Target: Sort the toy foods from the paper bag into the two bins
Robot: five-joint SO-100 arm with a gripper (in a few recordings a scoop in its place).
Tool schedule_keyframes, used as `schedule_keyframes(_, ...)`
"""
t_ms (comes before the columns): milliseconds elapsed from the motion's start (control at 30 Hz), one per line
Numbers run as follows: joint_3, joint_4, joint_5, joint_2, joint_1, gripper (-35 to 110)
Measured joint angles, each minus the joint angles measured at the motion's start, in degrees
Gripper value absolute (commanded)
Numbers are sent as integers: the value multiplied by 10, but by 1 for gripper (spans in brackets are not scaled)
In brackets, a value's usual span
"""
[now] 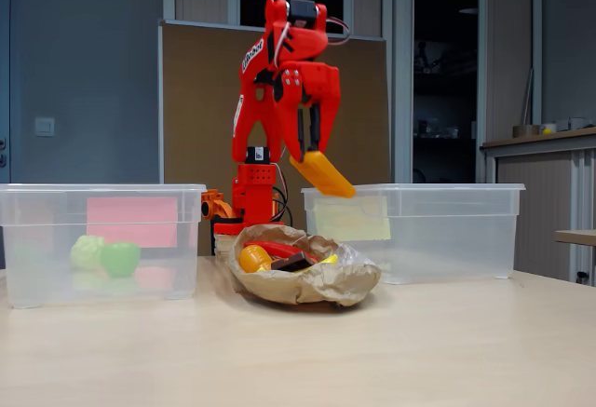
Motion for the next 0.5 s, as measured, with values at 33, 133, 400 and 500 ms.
schedule_keyframes(33, 13, 2, 0, 25, 0, 0)
schedule_keyframes(133, 48, 11, 4, 101, -10, 0)
schedule_keyframes(400, 214, 10, 101, 299, -89, 0)
schedule_keyframes(500, 243, 4, 155, 314, -141, 0)
